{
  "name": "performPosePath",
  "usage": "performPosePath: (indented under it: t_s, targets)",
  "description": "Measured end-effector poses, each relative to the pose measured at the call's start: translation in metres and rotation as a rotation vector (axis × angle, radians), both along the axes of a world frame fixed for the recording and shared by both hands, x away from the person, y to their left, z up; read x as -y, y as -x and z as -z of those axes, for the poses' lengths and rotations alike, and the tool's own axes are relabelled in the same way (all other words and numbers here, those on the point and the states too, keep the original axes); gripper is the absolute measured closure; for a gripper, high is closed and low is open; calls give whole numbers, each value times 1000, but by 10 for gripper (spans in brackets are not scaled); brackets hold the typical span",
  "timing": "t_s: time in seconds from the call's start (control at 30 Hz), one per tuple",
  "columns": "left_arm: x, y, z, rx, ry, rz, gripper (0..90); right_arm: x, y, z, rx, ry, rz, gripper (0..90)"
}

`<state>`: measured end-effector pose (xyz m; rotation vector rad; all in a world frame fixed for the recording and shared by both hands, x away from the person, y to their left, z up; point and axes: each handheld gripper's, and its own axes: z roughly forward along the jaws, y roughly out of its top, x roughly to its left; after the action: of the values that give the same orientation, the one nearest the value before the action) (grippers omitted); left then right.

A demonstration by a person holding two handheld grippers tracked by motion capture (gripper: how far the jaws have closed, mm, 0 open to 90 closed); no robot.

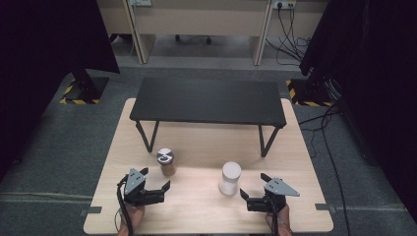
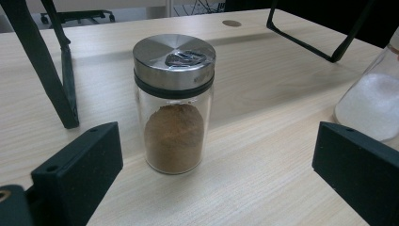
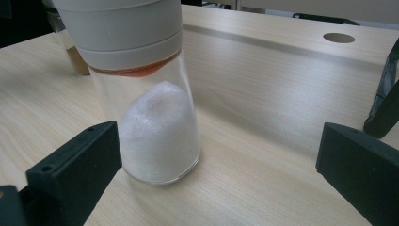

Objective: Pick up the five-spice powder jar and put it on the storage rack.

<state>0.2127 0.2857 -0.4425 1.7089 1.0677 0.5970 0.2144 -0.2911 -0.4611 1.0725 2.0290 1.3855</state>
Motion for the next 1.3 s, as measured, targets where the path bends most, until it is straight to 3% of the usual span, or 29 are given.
performPosePath:
  t_s: [1.3]
  targets:
    - [0,-2,0,-5,0,9,14,-1,0,0,0,9,-2,6]
